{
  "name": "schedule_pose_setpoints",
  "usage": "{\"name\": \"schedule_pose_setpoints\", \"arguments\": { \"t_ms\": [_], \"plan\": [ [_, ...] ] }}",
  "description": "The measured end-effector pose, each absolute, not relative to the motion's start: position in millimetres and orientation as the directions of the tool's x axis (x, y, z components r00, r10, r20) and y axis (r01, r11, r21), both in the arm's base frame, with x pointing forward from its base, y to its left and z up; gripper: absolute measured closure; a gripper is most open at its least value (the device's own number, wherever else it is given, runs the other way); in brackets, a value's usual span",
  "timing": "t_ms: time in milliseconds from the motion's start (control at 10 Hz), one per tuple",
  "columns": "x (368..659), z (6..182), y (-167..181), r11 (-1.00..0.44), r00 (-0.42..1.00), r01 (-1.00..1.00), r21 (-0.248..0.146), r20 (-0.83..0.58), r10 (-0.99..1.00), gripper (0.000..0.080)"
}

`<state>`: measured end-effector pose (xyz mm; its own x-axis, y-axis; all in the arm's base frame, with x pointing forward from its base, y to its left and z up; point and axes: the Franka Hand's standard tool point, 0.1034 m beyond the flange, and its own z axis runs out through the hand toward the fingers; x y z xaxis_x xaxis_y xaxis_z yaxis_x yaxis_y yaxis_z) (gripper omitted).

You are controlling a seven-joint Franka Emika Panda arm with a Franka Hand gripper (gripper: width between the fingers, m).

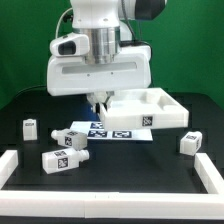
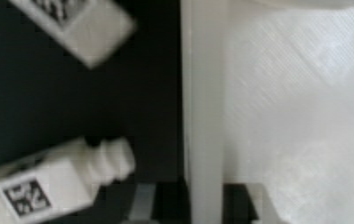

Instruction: Assemble one leg

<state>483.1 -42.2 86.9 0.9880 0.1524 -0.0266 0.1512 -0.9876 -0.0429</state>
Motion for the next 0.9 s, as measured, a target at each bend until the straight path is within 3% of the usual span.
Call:
{"name": "schedule_pose_setpoints", "arguments": {
  "t_ms": [200,600,800,900],
  "plan": [
    [516,77.9,-42,-0.987,0.987,0.155,-0.05,-0.033,0.157,0.0745],
    [516,74.2,-42,-0.986,0.987,0.156,-0.051,-0.036,0.158,0.0745],
    [516,61.1,-51,-0.99,0.989,0.13,-0.058,-0.065,0.134,0.0745],
    [538,56.3,-56,-0.994,0.992,0.086,-0.068,-0.087,0.092,0.0745]
  ]
}}
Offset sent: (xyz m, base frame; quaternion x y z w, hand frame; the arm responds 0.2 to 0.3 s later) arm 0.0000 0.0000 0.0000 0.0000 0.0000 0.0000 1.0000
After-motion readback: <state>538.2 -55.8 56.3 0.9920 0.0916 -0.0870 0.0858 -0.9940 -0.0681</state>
